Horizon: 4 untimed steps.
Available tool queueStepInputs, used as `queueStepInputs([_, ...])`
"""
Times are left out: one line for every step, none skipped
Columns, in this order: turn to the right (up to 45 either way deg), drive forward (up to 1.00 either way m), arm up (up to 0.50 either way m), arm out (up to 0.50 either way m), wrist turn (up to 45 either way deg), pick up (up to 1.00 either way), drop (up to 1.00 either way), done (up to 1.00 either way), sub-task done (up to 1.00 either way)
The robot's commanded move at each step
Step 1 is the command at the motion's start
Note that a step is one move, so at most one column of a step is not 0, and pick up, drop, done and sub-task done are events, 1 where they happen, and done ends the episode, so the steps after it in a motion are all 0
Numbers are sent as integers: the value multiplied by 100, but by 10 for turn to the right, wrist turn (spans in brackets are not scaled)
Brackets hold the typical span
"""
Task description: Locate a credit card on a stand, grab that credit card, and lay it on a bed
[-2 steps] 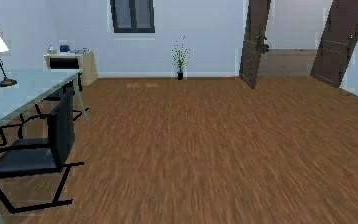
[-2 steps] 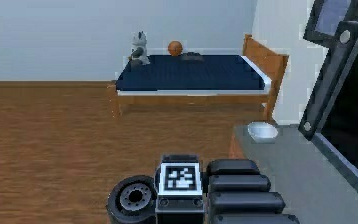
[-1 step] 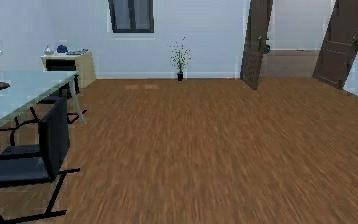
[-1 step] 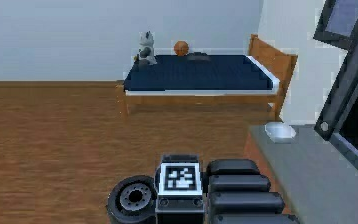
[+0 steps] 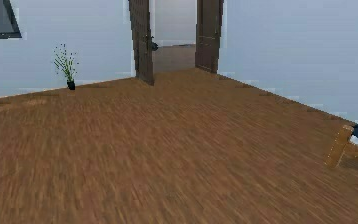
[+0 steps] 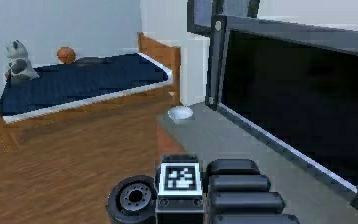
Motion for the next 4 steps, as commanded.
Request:
queueStepInputs([0, 100, 0, 0, 0, 0, 0, 0, 0])
queueStepInputs([0, 100, 0, 0, 0, 0, 0, 0, 0])
queueStepInputs([0, 100, 0, 0, 0, 0, 0, 0, 0])
queueStepInputs([30, 0, 0, 0, 0, 0, 0, 0, 0])
